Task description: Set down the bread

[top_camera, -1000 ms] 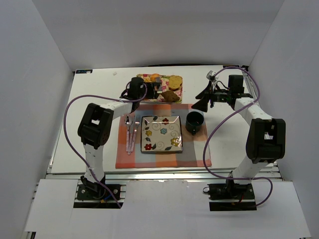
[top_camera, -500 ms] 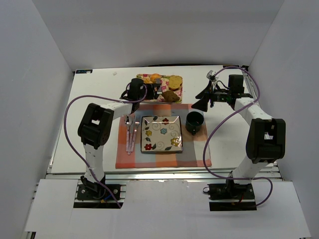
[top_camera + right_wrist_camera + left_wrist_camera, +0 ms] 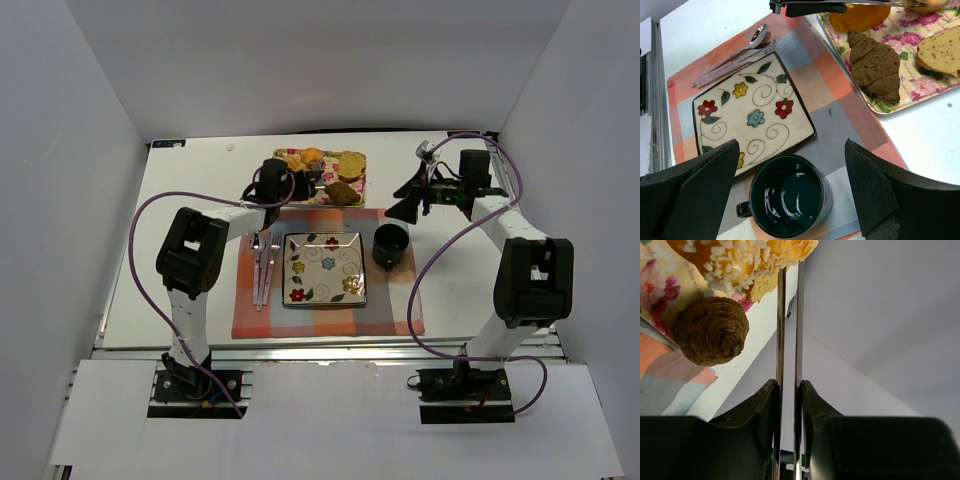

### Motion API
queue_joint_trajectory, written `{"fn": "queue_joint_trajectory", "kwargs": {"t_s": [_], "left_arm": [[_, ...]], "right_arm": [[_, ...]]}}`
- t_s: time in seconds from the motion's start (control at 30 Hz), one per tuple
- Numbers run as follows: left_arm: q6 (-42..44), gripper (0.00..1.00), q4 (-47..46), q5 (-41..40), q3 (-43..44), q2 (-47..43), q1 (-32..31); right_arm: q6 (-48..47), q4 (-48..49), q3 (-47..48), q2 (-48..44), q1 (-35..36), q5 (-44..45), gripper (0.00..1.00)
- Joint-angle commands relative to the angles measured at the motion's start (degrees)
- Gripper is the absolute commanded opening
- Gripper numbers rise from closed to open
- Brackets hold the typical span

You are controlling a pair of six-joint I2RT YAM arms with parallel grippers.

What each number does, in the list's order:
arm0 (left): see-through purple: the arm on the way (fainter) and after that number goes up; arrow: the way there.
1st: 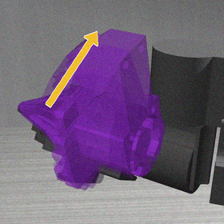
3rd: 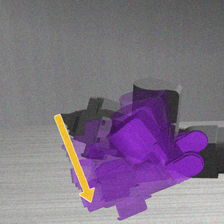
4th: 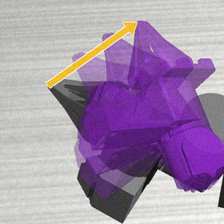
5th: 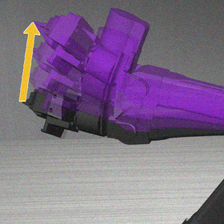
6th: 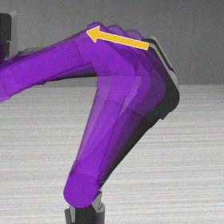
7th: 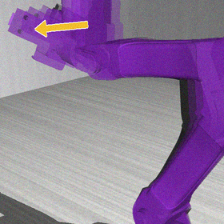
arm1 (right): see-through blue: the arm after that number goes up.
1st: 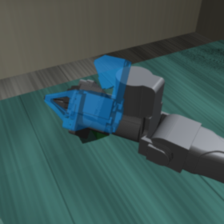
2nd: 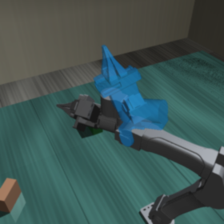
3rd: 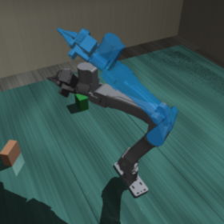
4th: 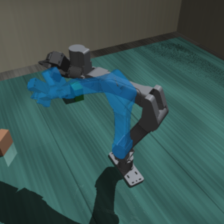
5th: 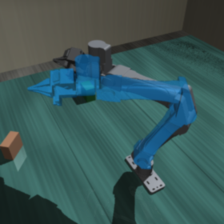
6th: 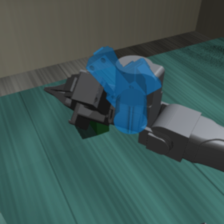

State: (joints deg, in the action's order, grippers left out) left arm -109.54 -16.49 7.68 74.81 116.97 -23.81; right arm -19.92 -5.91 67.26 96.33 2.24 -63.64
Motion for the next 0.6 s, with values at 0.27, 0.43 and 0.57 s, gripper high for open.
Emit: {"fn": "queue_joint_trajectory", "kwargs": {"t_s": [0.27,0.43,0.57], "left_arm": [[1.6,0.21,-1.8,1.1,2.7,0.1,-0.4],[2.5,0.17,-1.6,3.2,4.9,0.0,-0.4],[2.9,0.15,-1.4,3.9,4.5,-1.0,-0.4]], "right_arm": [[0.2,1.3,-0.4,-0.9,-0.3,-1.8,0.89],[0.2,1.3,-0.2,-0.9,-0.3,-1.8,0.89],[0.3,1.3,-0.2,-0.9,-0.3,-1.8,0.89]]}}
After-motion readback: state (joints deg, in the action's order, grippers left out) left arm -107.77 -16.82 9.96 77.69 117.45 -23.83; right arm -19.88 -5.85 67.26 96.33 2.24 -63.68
